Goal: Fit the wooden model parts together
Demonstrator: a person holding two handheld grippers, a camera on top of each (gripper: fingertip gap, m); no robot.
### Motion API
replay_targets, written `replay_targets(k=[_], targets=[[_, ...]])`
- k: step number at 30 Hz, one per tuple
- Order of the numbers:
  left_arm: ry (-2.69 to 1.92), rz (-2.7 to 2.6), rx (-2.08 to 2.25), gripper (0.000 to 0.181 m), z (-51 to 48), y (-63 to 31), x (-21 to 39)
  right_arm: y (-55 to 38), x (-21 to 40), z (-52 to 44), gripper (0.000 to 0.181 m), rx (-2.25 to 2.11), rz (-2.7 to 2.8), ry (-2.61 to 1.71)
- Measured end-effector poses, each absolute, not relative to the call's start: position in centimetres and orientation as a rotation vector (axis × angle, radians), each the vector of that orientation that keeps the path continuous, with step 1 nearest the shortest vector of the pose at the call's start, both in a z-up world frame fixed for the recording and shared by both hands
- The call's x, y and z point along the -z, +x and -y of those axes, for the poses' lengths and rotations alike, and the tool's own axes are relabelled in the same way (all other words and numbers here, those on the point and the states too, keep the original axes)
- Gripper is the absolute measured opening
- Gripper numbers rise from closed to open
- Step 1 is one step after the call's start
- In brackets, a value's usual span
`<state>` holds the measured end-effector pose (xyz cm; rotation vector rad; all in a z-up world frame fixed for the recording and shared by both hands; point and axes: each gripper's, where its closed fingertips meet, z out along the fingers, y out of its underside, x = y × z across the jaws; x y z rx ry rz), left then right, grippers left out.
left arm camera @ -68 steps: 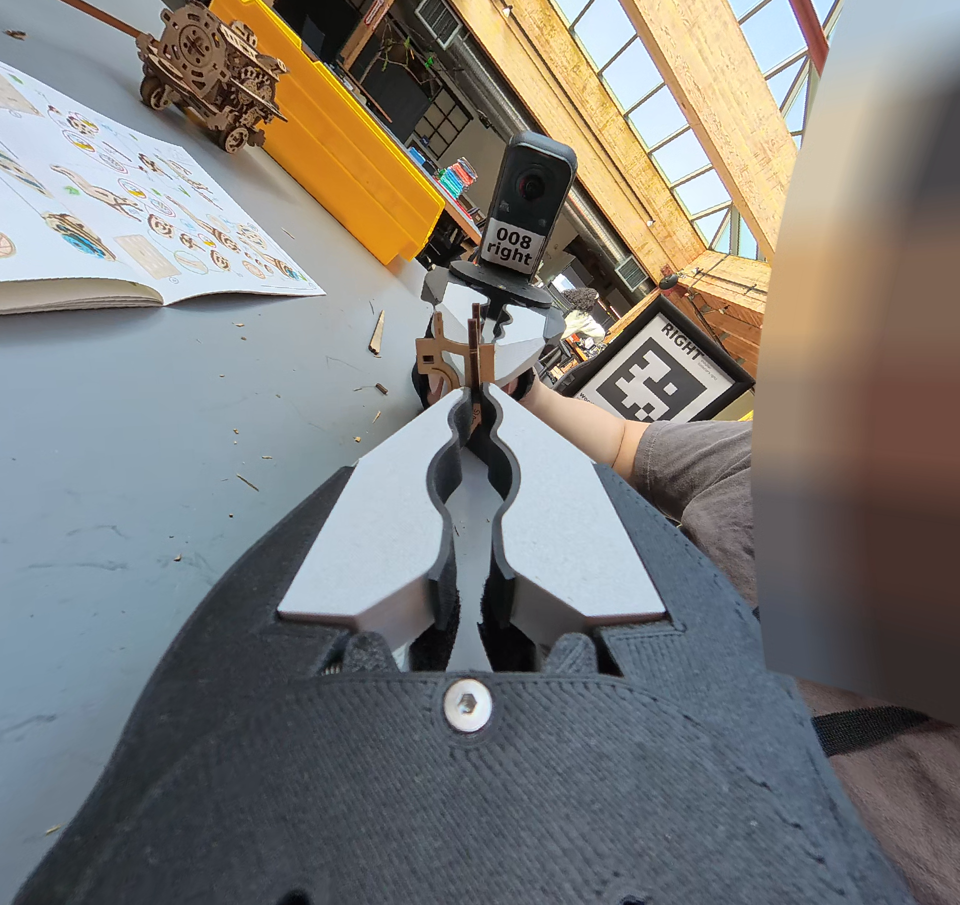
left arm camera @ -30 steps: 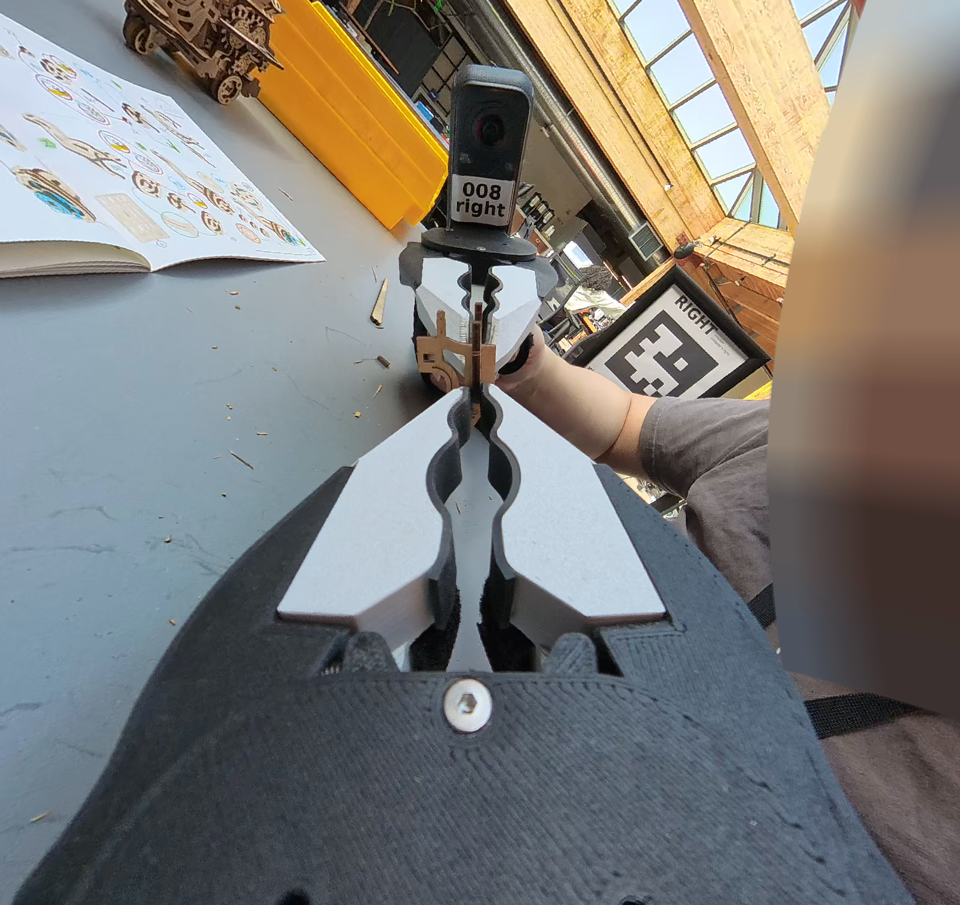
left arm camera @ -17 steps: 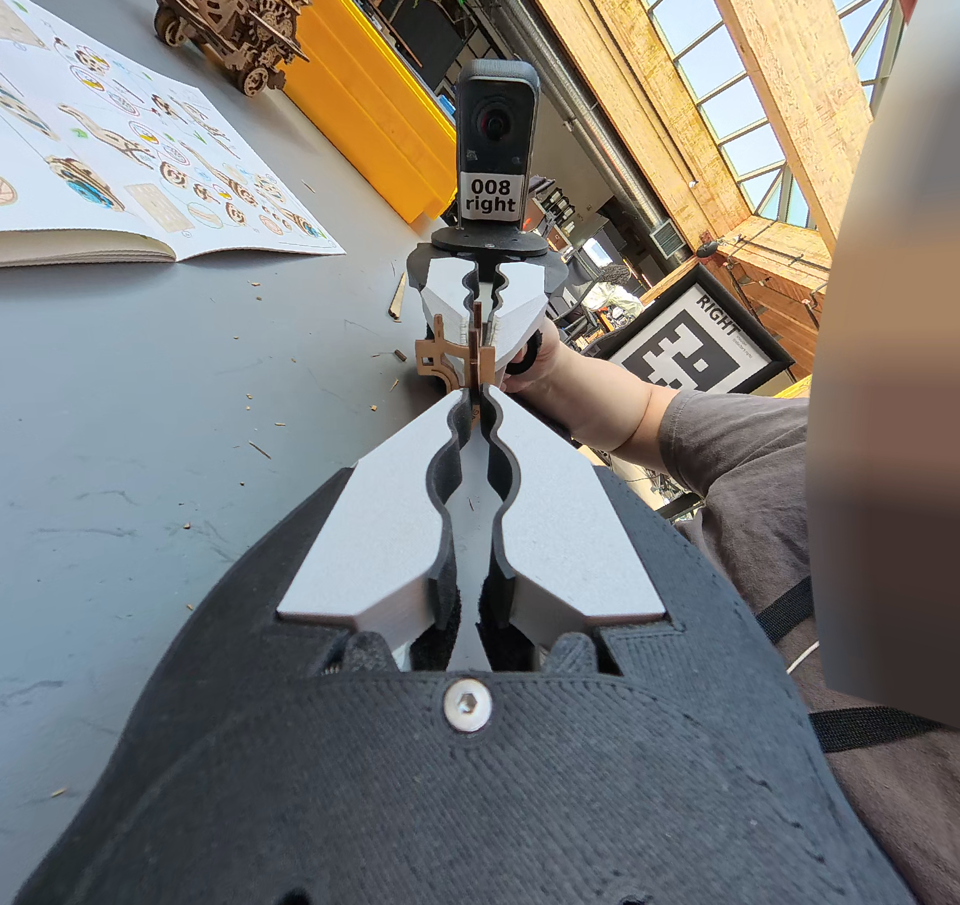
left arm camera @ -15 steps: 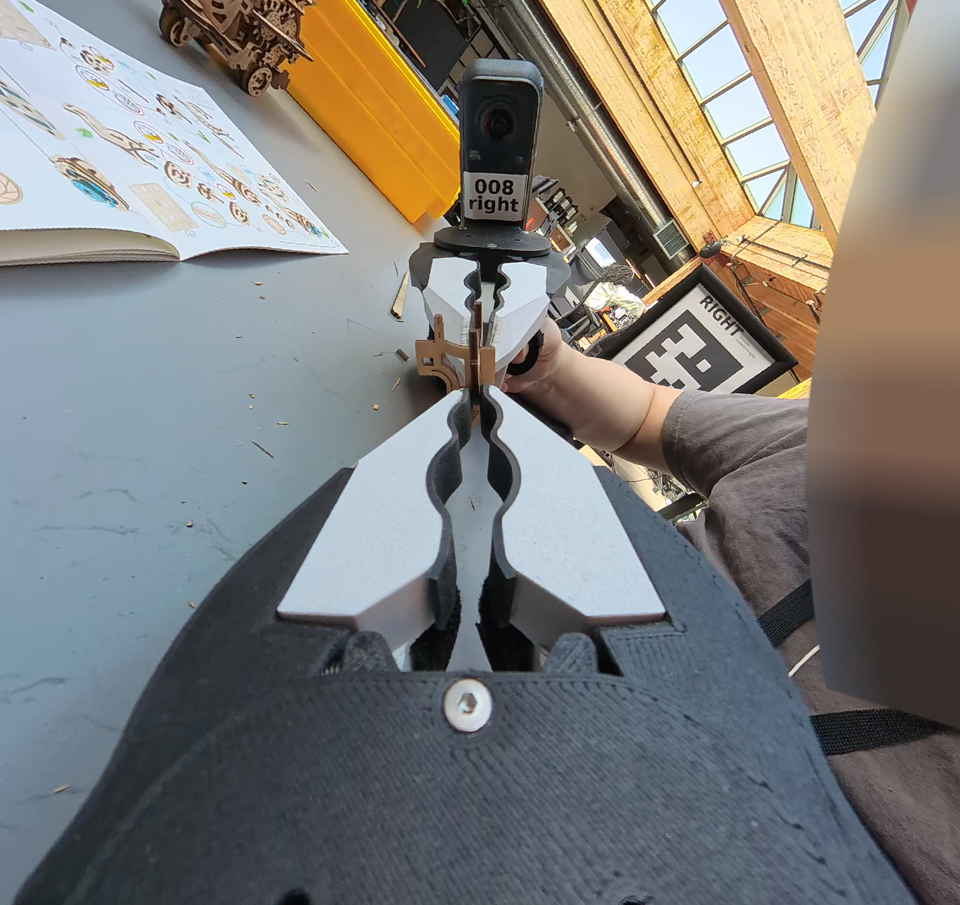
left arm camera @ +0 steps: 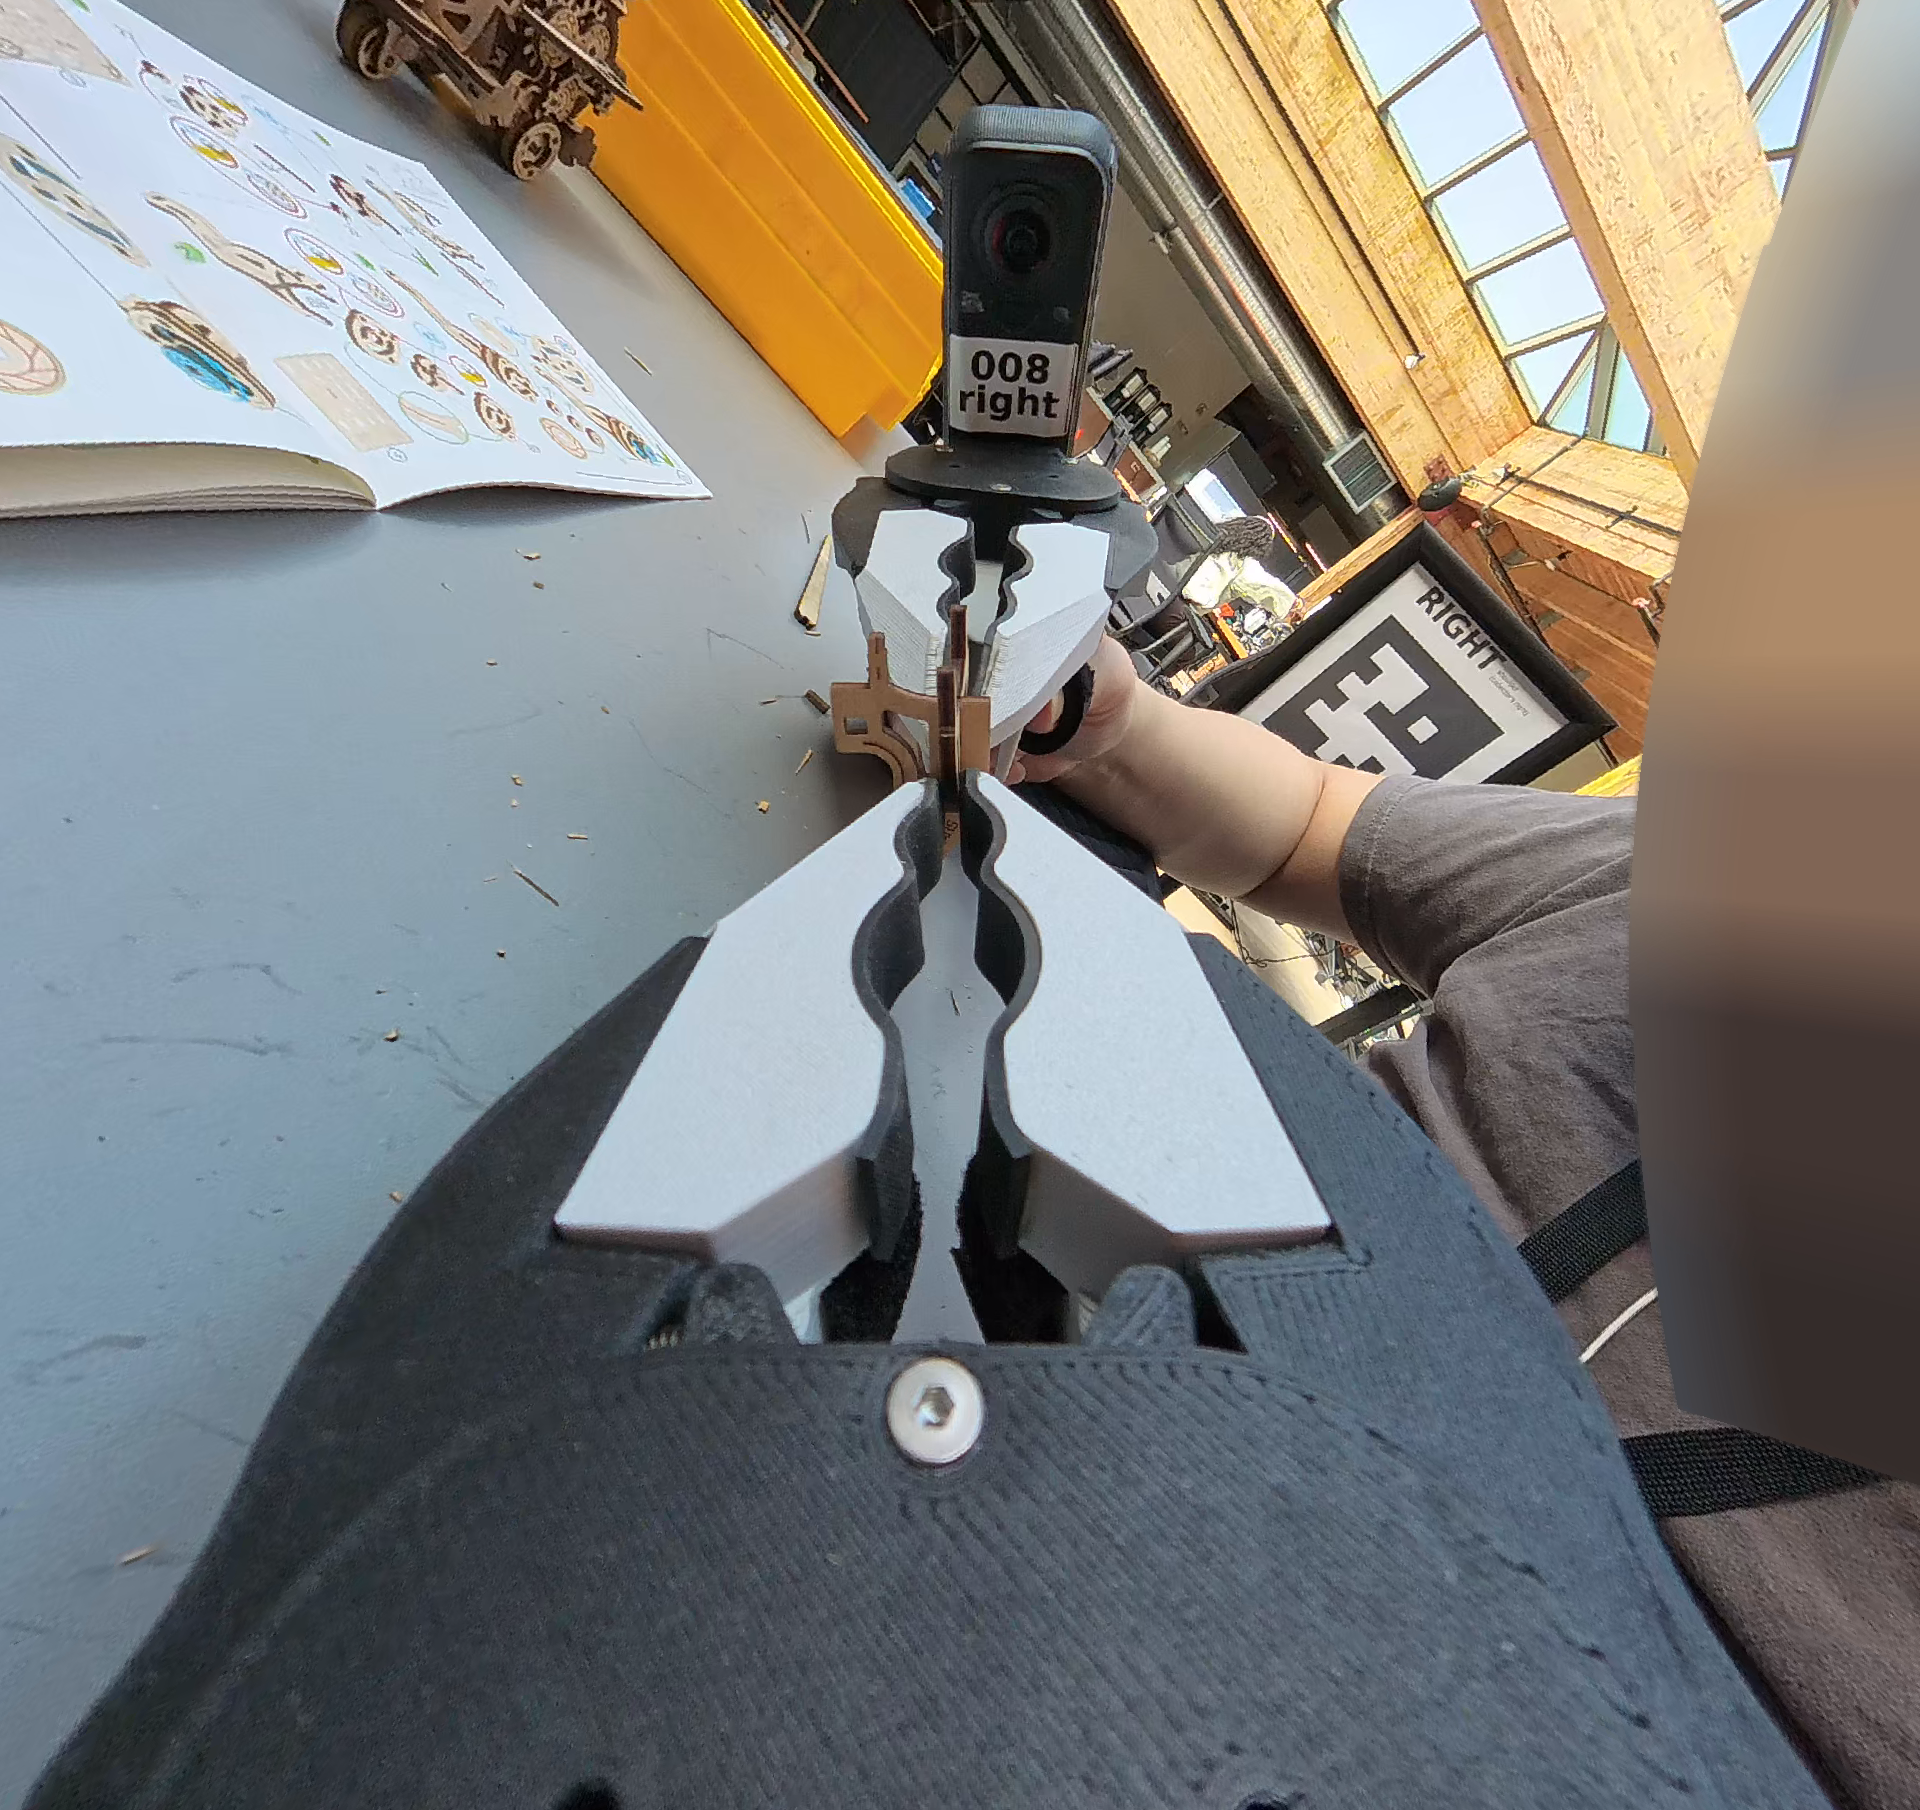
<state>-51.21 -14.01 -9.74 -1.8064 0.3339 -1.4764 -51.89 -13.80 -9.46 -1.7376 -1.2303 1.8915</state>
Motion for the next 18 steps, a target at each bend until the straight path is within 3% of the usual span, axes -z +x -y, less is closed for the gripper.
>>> replay_targets(k=[18], targets=[[-1.814,-0.331,1.464,0.000,13.95,-51.21,9.86,-52.00,9.67,13.79,0.002,-1.895,1.228,-1.753]])
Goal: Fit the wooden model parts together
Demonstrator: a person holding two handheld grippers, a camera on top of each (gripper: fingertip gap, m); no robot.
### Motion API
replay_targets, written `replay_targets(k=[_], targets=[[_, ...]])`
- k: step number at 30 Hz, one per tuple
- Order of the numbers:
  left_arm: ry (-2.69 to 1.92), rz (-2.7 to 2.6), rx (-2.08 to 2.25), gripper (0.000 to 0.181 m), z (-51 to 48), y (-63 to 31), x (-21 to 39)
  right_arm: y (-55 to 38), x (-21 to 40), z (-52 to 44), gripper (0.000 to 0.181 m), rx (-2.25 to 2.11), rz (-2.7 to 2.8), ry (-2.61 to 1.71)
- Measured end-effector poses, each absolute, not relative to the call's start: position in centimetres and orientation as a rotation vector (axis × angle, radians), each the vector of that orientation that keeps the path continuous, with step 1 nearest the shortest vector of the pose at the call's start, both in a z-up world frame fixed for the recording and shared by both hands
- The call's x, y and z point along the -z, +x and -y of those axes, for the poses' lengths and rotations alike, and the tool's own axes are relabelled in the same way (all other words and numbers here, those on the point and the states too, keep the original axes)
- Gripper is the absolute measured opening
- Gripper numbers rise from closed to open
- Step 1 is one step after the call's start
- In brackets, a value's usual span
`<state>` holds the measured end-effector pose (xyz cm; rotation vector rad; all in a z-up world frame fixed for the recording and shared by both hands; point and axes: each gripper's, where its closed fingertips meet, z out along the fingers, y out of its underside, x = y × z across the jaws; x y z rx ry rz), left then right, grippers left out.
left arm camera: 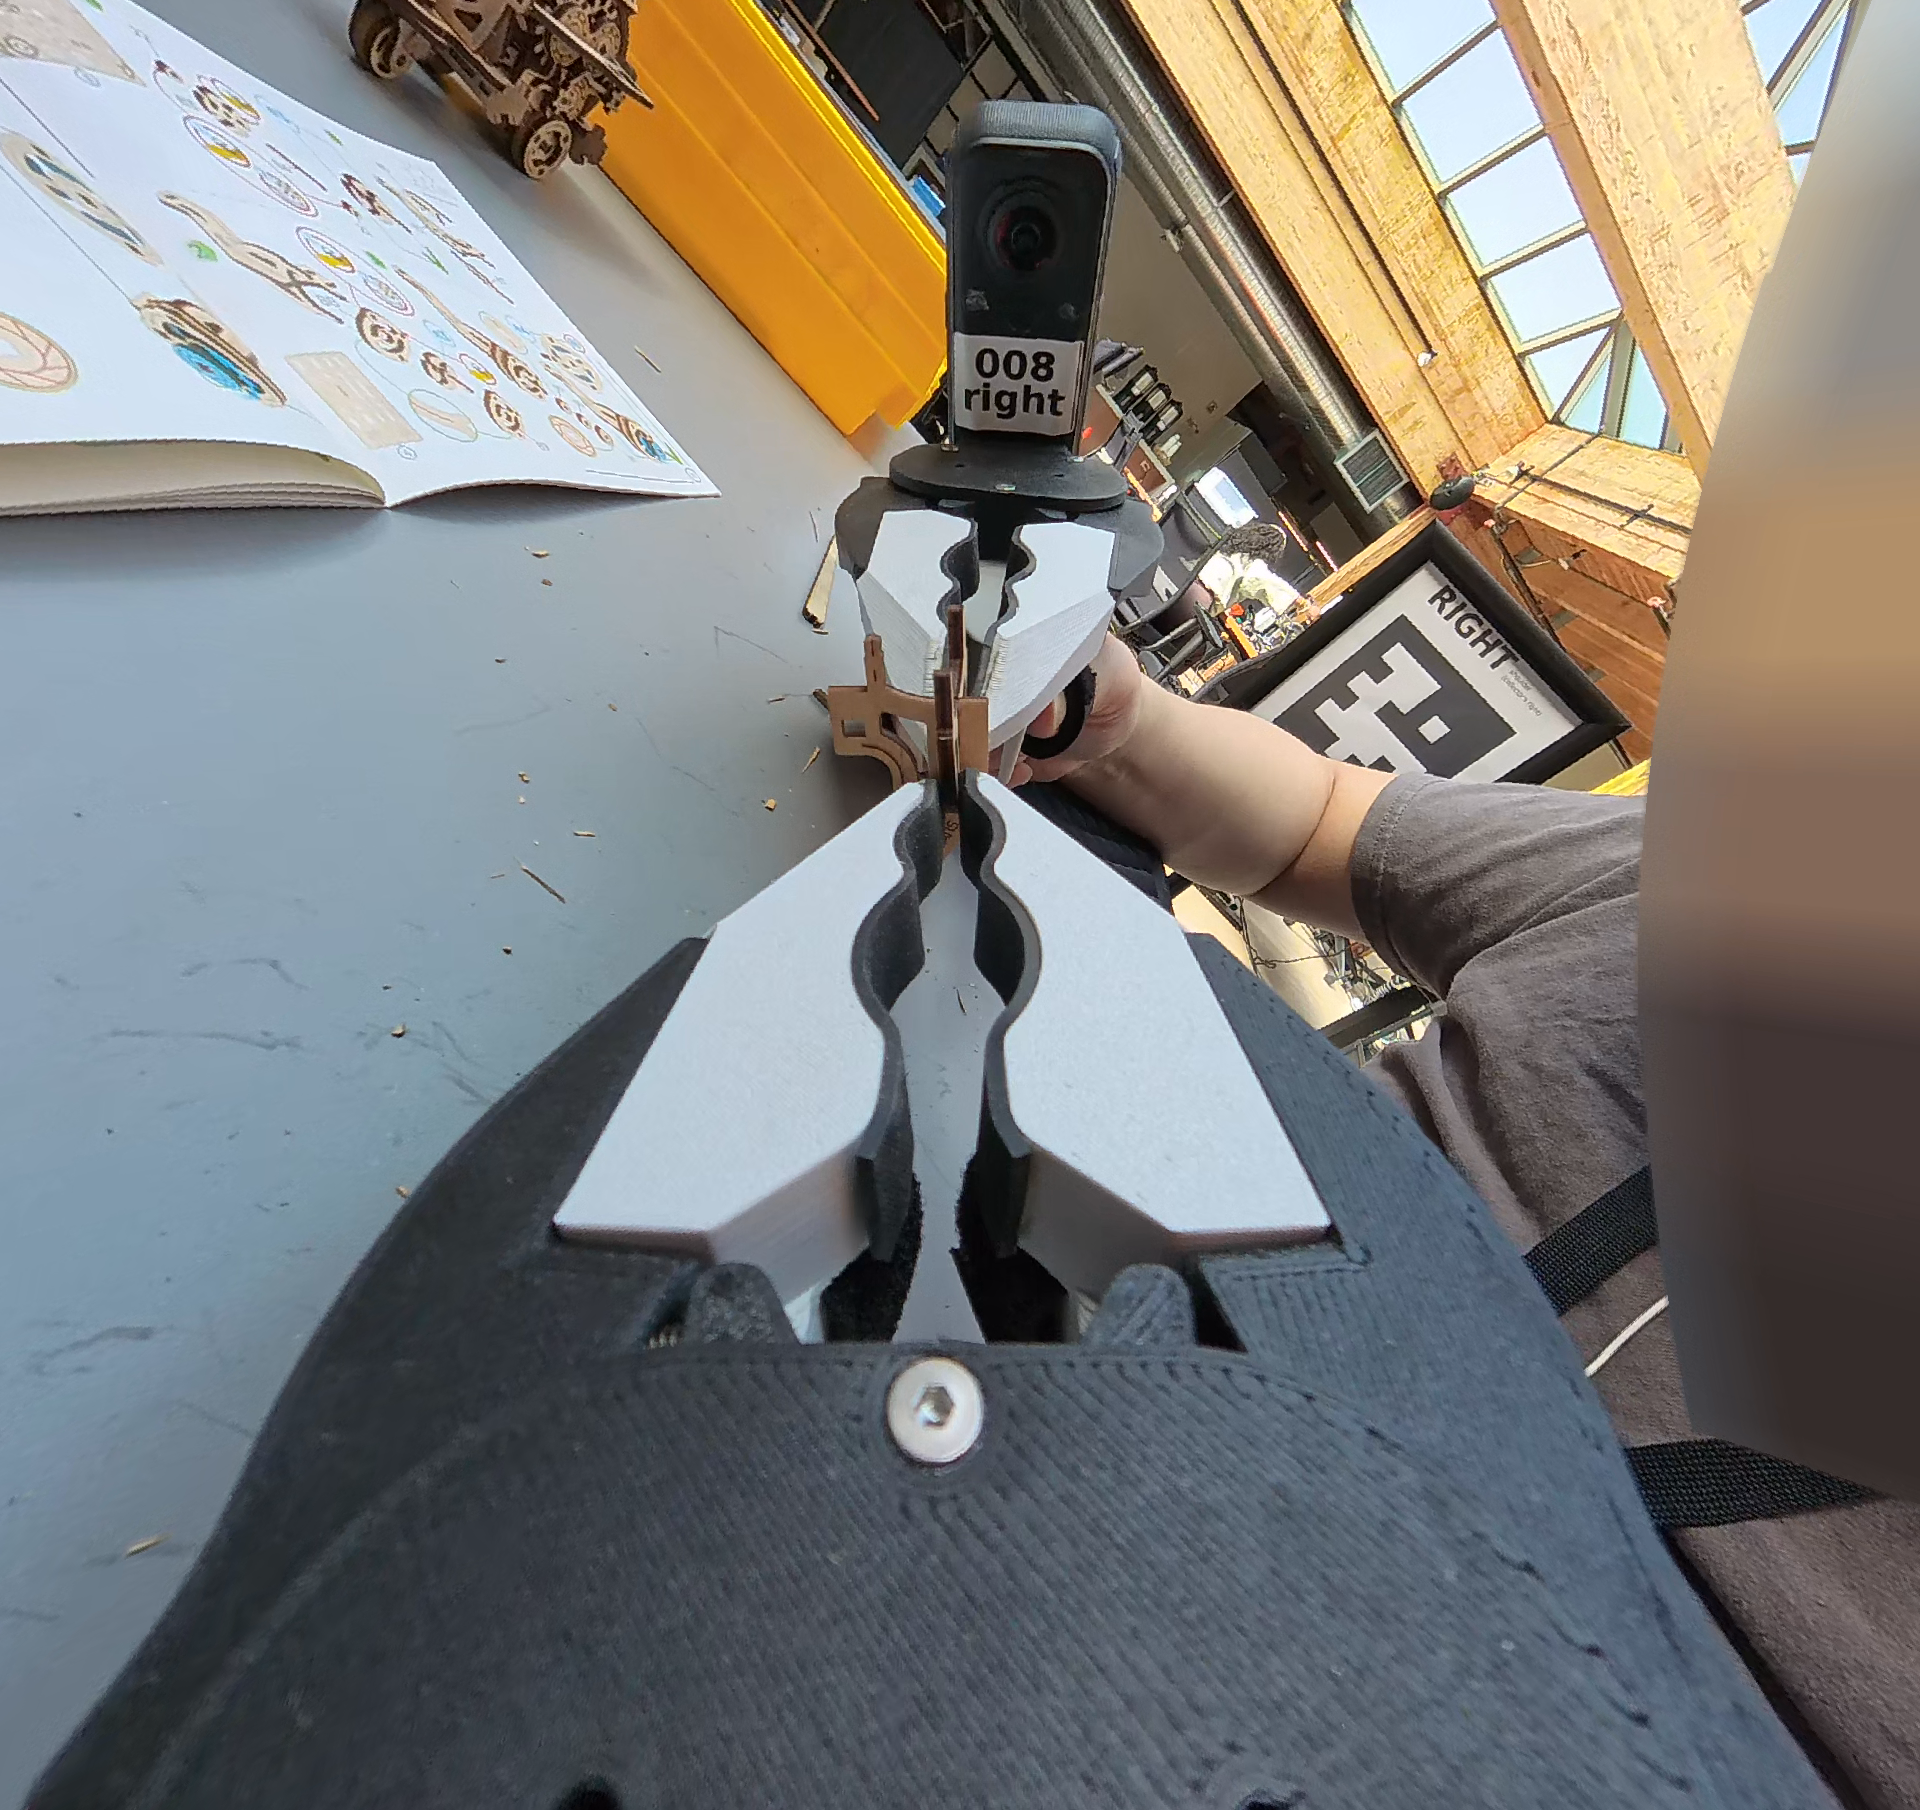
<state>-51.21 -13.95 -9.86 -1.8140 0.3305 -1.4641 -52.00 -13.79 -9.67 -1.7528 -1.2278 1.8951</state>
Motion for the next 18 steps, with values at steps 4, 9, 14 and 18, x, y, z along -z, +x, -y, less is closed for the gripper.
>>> replay_targets(k=[4,9,14,18], targets=[[-1.812,-0.322,1.459,0.000,13.8,-51.3,9.8,-52.1,9.6,13.6,0.002,-1.872,1.221,-1.735],[-1.764,-0.314,1.500,0.001,13.7,-51.4,9.2,-52.1,8.9,13.5,0.003,-1.874,1.214,-1.676],[-1.736,-0.269,1.517,0.000,13.5,-52.1,8.9,-51.7,8.5,12.8,0.018,-1.908,1.141,-1.689],[-1.744,-0.288,1.516,0.001,13.7,-51.8,8.9,-52.0,9.3,13.5,0.025,-1.891,1.210,-1.724]])
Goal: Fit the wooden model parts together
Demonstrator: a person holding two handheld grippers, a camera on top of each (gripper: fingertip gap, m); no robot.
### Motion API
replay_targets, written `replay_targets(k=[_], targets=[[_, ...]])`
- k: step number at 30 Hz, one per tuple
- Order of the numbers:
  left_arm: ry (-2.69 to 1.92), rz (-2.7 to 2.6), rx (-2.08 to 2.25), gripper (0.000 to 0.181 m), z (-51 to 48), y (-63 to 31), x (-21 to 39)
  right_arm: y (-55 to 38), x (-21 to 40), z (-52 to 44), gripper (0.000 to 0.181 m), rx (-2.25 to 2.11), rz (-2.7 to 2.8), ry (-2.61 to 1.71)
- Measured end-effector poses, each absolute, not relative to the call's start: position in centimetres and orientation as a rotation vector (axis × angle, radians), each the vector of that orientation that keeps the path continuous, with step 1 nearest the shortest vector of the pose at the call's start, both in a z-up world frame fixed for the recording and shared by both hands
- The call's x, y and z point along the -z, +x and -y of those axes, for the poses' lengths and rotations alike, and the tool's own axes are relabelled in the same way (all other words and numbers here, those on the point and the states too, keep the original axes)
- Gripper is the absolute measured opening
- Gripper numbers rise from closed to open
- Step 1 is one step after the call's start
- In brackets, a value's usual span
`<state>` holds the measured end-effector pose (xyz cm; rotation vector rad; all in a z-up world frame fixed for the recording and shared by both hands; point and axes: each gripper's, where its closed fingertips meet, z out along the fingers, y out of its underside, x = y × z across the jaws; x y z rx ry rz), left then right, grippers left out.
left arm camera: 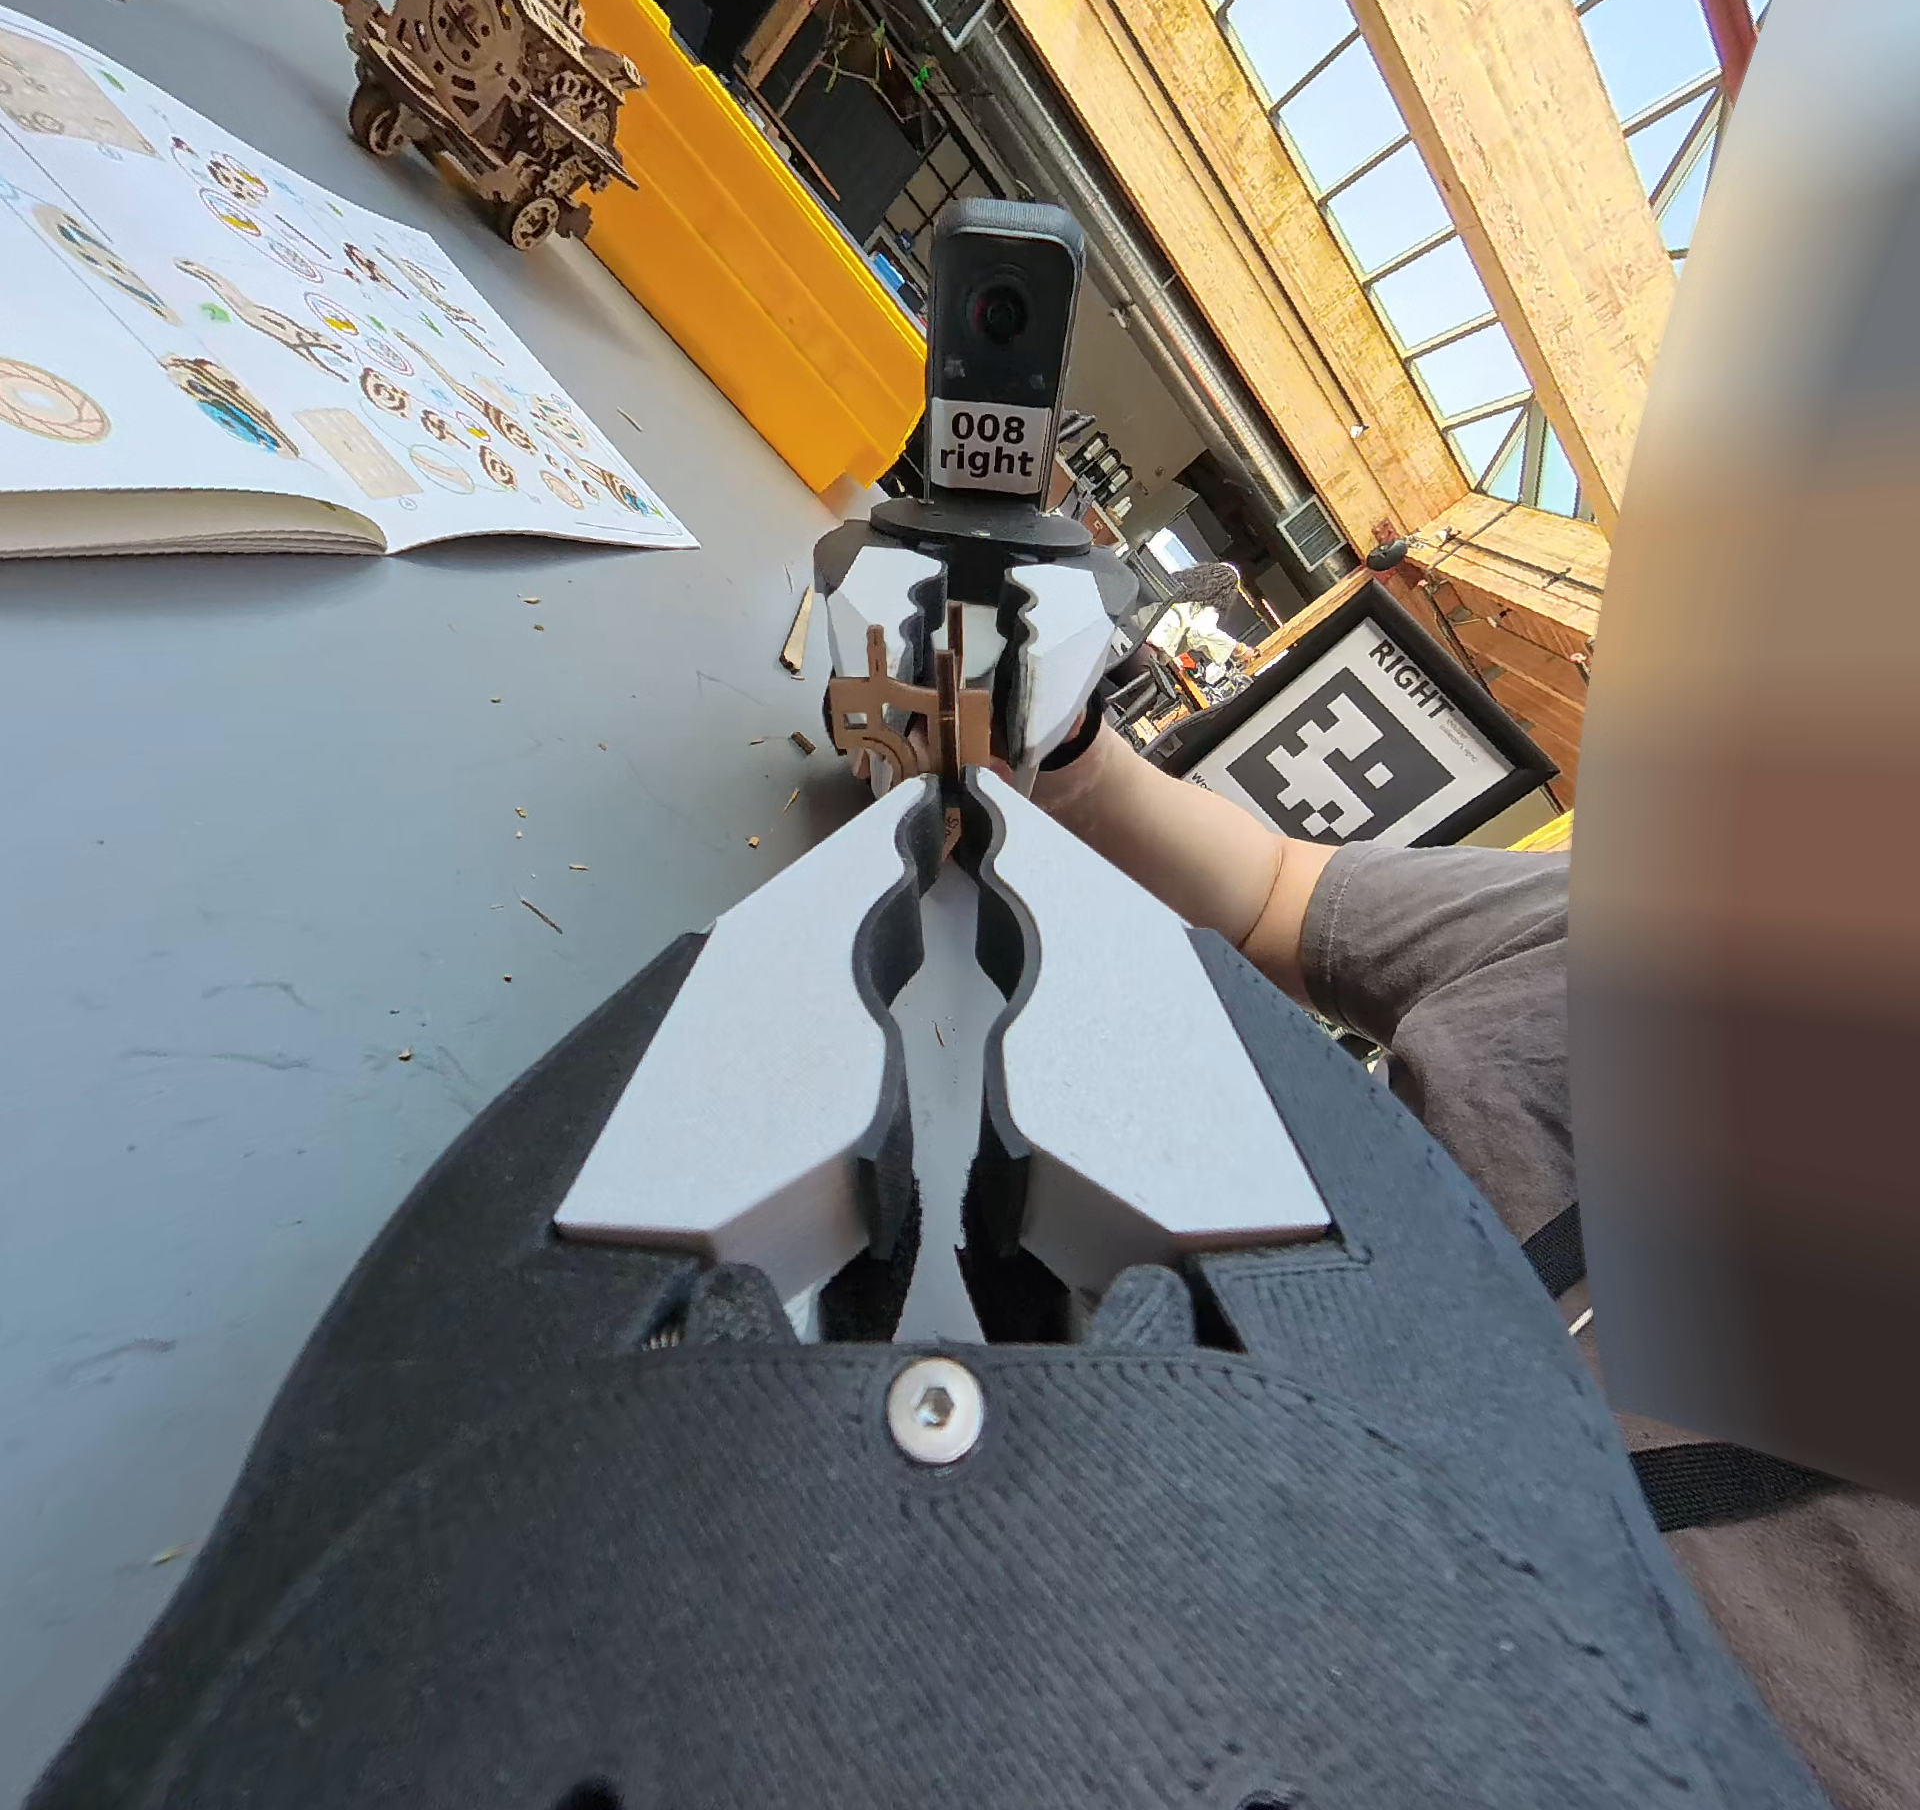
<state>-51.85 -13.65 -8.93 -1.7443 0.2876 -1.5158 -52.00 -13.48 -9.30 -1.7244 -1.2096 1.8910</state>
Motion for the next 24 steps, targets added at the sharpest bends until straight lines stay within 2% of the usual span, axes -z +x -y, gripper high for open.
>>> replay_targets(k=[1,3,24], targets=[[-1.742,-0.285,1.517,0.000,13.64,-51.87,8.91,-52.16,9.71,13.73,0.021,-1.866,1.242,-1.743],[-1.737,-0.283,1.521,0.000,13.64,-51.93,8.84,-52.12,9.69,14.22,0.000,-1.847,1.290,-1.708],[-1.739,-0.278,1.510,0.001,13.55,-51.86,8.89,-52.01,8.88,13.33,0.000,-1.919,1.192,-1.693]])
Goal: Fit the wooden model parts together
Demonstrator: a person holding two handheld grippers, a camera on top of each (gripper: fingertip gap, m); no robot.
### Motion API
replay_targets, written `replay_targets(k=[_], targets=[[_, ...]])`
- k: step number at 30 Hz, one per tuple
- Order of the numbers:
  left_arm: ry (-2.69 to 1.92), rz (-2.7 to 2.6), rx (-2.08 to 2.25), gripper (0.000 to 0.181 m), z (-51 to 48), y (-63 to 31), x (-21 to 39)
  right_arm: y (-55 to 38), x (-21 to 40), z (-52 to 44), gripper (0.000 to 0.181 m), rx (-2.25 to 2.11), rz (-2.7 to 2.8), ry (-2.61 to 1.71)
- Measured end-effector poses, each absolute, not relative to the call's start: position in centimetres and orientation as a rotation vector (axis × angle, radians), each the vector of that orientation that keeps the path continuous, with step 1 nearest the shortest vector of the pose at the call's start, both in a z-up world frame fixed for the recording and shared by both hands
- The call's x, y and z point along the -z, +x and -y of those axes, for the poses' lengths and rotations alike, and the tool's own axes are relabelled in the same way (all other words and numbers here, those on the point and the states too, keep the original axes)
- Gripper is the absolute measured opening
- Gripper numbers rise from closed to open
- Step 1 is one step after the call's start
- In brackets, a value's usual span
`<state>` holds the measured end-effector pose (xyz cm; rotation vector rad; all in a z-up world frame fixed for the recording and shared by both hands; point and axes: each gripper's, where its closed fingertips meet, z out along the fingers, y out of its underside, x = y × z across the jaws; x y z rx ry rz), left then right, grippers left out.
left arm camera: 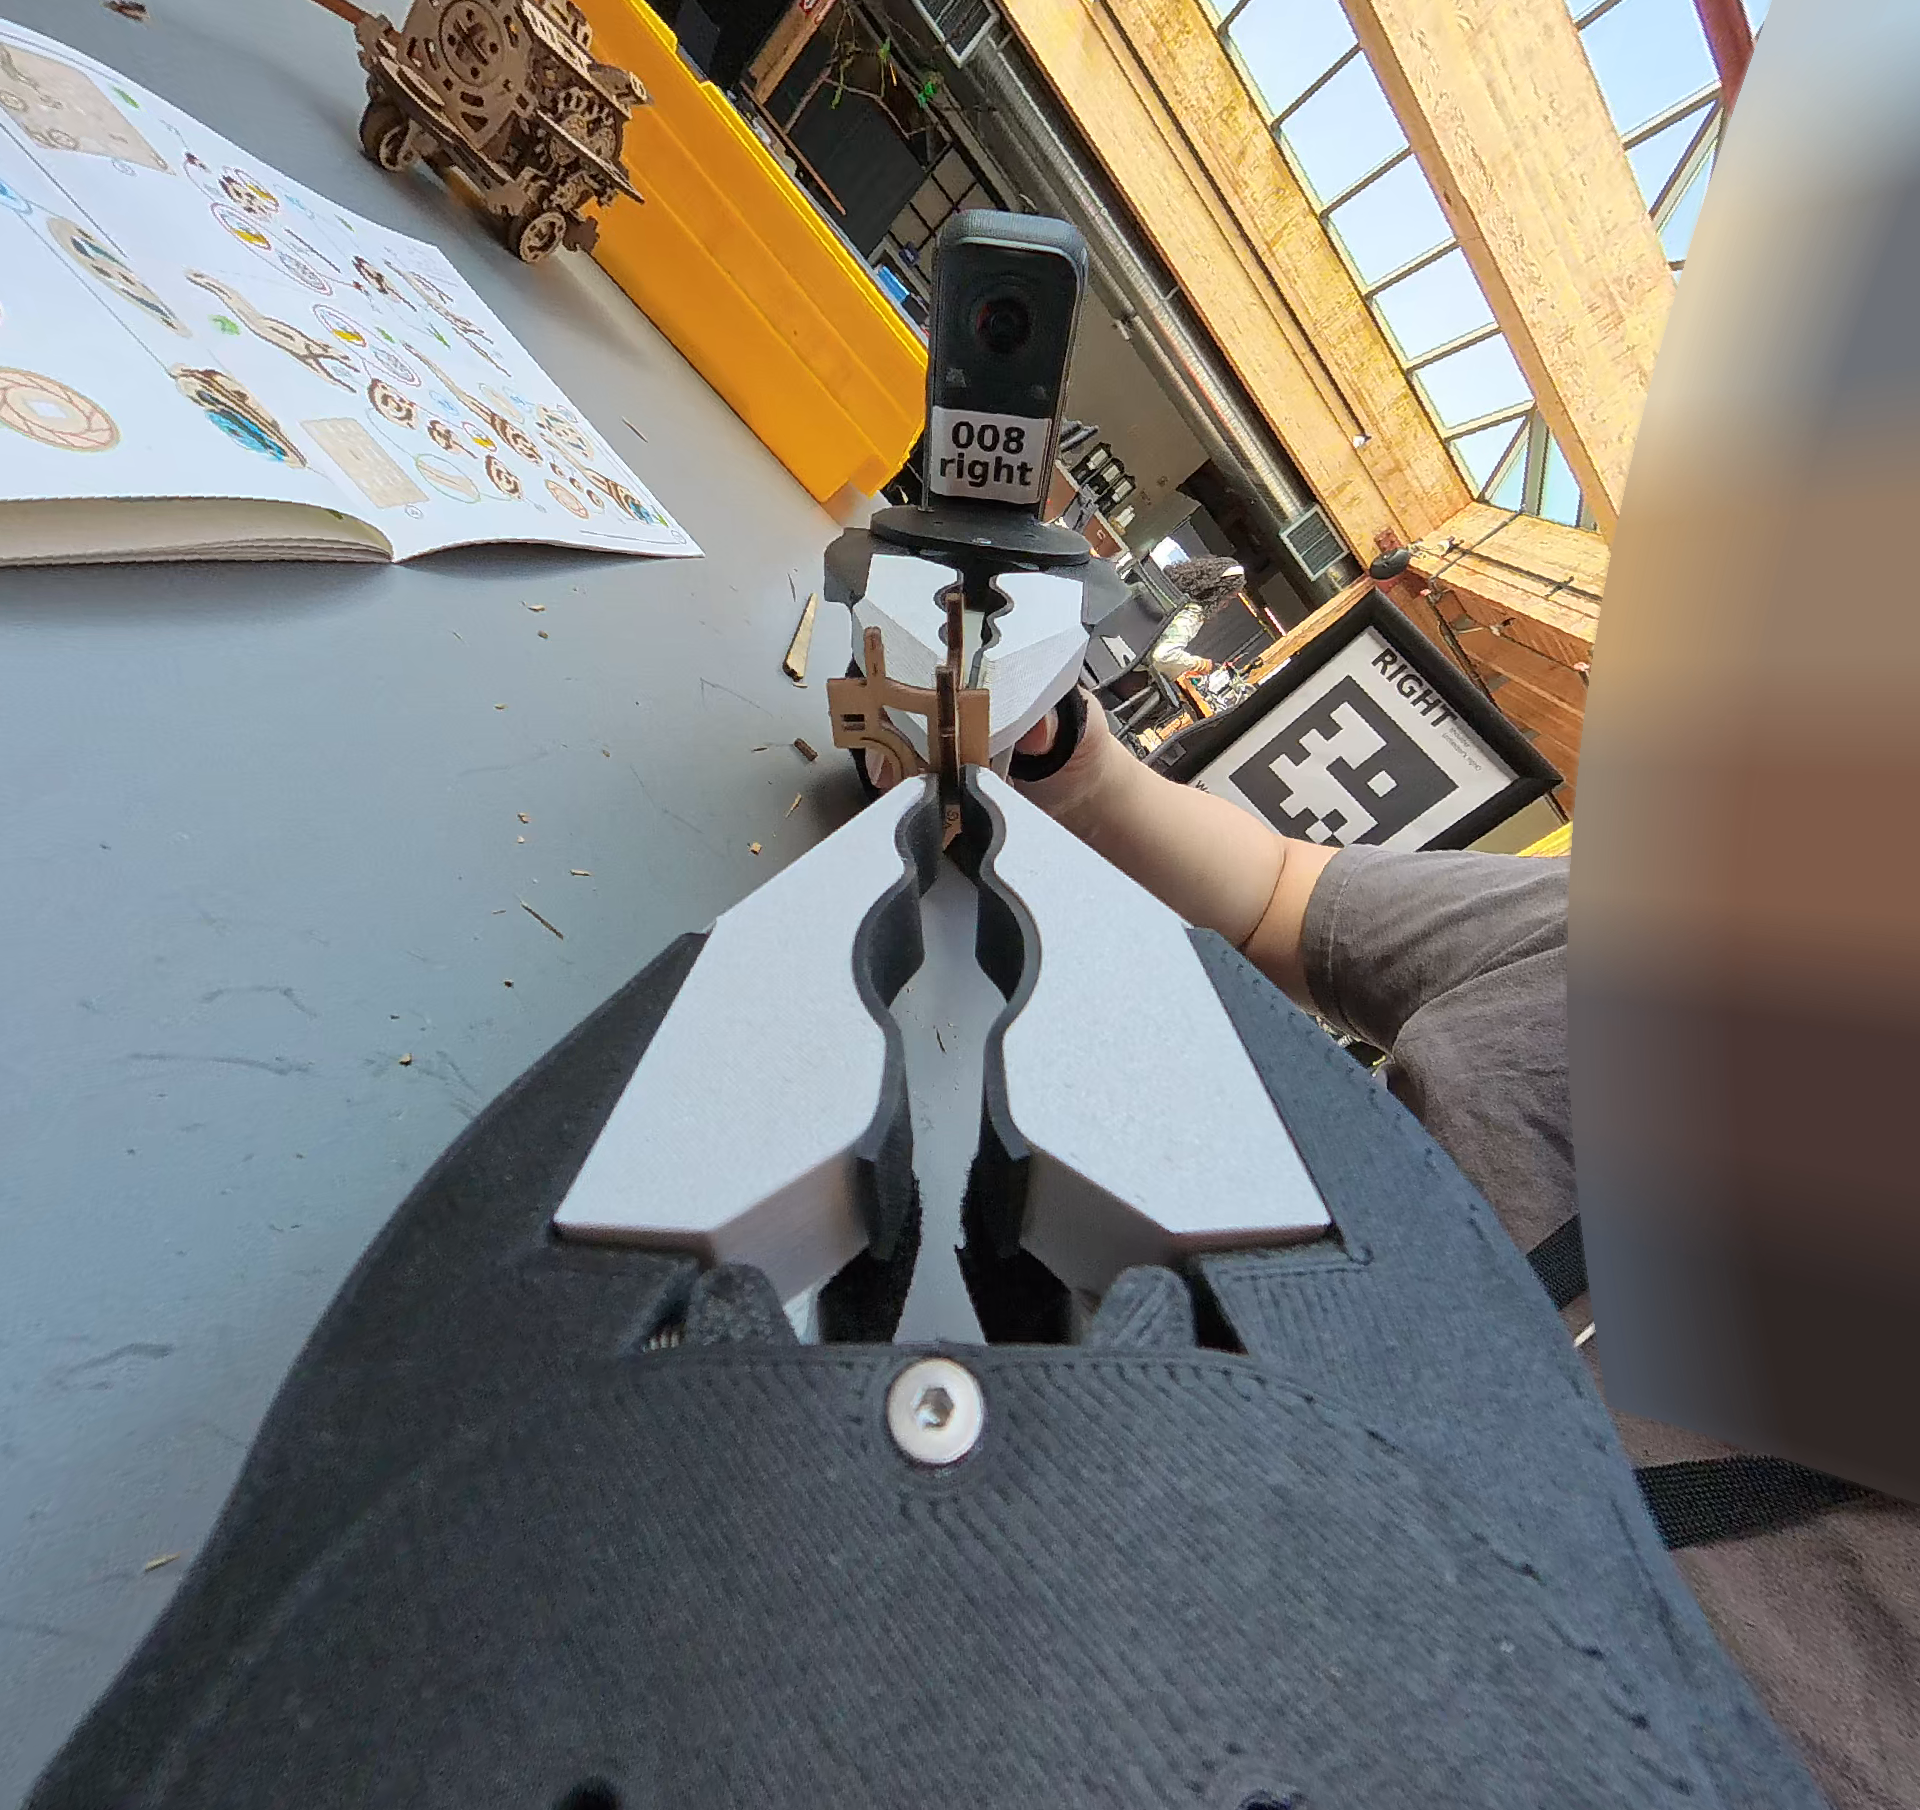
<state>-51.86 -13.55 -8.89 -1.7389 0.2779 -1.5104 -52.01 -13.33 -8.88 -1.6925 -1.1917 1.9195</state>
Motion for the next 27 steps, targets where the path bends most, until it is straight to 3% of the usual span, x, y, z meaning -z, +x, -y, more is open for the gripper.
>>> replay_targets(k=[3,10,27], targets=[[-1.742,-0.276,1.515,0.000,13.53,-51.86,8.93,-52.15,9.11,13.39,0.010,-1.926,1.196,-1.715],[-1.747,-0.289,1.512,0.001,13.63,-51.74,8.98,-52.07,8.91,13.46,0.001,-1.934,1.200,-1.701],[-1.736,-0.342,1.524,0.000,14.08,-51.23,8.76,-51.79,8.49,13.47,0.001,-1.980,1.187,-1.689]])
